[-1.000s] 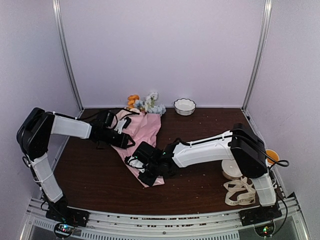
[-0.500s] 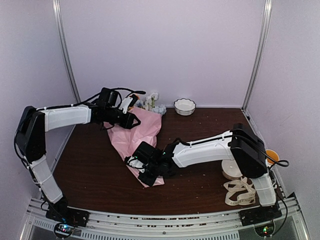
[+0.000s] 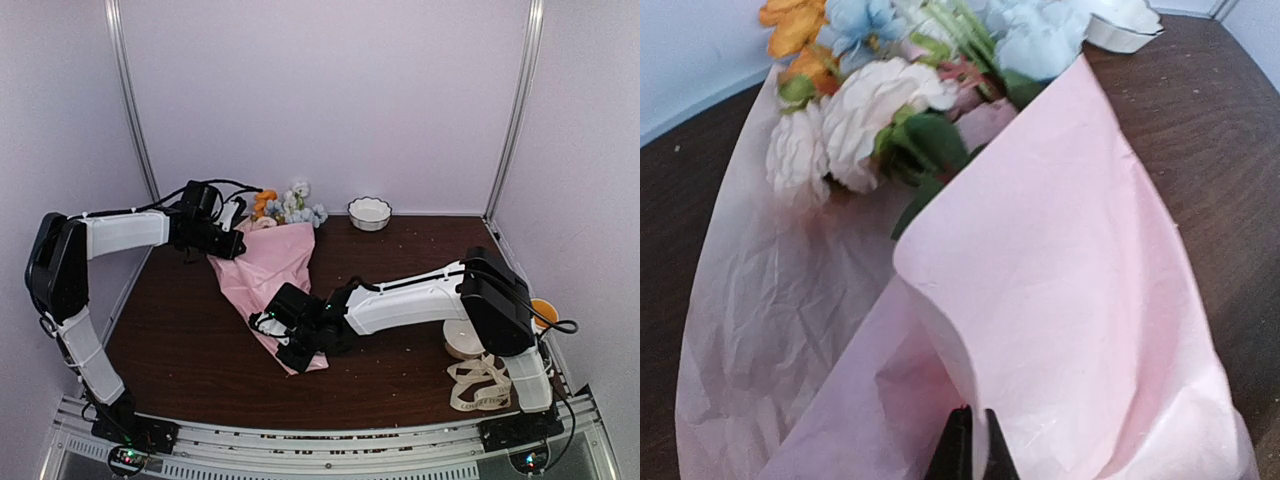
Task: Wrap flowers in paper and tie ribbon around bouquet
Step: Press the fold line of the folded bouquet.
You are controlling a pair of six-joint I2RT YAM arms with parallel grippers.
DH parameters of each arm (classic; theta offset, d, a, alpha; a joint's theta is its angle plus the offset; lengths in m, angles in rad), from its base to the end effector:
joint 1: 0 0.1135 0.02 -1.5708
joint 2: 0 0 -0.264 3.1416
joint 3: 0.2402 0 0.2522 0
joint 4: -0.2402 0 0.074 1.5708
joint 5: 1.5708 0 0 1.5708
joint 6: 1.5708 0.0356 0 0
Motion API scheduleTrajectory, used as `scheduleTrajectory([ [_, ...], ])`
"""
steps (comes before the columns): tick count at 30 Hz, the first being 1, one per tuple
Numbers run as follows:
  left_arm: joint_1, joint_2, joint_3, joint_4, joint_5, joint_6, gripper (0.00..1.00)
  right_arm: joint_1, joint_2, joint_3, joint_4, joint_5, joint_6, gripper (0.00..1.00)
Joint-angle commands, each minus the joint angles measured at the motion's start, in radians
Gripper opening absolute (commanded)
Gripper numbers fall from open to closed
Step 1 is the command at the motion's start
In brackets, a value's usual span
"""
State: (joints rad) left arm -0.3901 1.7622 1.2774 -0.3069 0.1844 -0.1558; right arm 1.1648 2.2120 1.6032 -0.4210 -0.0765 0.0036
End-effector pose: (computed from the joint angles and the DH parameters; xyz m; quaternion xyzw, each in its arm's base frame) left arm 0.3596 -0.1549 0.2340 0.1424 0.9107 -0.1840 0.3412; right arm 0.1829 0.4325 0.1403 -0.5367 0.7995 0.1780 0.2024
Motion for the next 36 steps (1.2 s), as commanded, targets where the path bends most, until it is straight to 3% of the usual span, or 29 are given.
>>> scheduleTrajectory([
  [1,0.059,0.057,-0.036,0.038,-0.041,-0.007,0.0,0.011,0.074,-0.061,-0.092,-0.055,0.011,0.0],
  [17,0.114,0.232,-0.037,0.124,-0.084,0.016,0.0,0.012,-0.026,-0.165,-0.063,-0.116,-0.017,0.0],
  [26,0.114,0.236,-0.048,0.128,-0.049,0.014,0.0,-0.038,-0.253,-0.198,-0.047,-0.331,-0.032,0.0],
  [30,0.114,0.225,-0.068,0.15,-0.034,0.013,0.0,-0.141,-0.325,-0.247,0.063,-0.44,0.164,0.16],
  [31,0.114,0.224,-0.07,0.15,-0.036,0.013,0.0,-0.173,-0.329,-0.263,0.099,-0.458,0.229,0.24],
  [33,0.114,0.223,-0.07,0.148,-0.039,0.015,0.0,-0.237,-0.331,-0.3,0.168,-0.487,0.366,0.49],
  [36,0.114,0.217,-0.075,0.148,-0.032,0.016,0.0,-0.295,-0.332,-0.354,0.291,-0.512,0.497,0.7],
])
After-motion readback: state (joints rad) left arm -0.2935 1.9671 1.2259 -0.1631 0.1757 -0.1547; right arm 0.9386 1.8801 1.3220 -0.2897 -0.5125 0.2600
